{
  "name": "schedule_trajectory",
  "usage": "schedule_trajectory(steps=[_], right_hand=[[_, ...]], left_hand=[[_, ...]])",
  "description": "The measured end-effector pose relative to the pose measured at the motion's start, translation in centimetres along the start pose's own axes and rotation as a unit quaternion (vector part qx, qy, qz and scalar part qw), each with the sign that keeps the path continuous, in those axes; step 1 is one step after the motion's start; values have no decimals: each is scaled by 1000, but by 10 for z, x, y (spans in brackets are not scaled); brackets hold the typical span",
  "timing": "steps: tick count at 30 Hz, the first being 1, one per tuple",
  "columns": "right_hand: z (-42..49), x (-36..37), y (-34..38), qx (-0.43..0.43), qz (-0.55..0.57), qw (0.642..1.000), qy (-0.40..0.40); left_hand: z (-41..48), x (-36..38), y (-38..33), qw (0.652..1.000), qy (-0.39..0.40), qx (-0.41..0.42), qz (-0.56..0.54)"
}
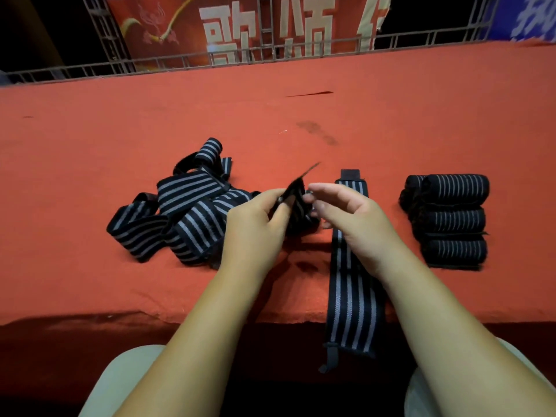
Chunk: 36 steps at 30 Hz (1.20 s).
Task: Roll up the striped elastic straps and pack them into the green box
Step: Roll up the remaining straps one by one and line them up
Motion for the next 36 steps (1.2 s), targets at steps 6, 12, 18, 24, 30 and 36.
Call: schedule_trajectory(steps=[6, 12, 18, 24, 30, 36], right_hand=[[-2, -2, 11, -54, 5, 999, 4], [-3, -24, 26, -87, -65, 987, -121], [17, -16, 60, -107, -78, 978, -160], [52, 2, 127, -124, -74, 979, -143], [66, 4, 196, -168, -65, 968, -176], [60, 8, 271, -233, -51, 952, -193]], left_hand=[[-6, 28, -30, 991, 103, 88, -8], [1, 39, -12, 983, 147, 12, -108], [55, 17, -9, 993, 113, 14, -14], [122, -13, -50, 990, 124, 49, 49], [157, -64, -98, 995, 50, 84, 14], [164, -101, -141, 993, 19, 108, -41]])
Point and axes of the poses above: each hand's wrist, its own z-axis towards the middle knuckle, its own x-axis out of the palm, y = z × x, the point moved 9 cm from there along z, towards the middle knuckle, and after that the axes turned 10 degrees about z, right-handed, at the moved point
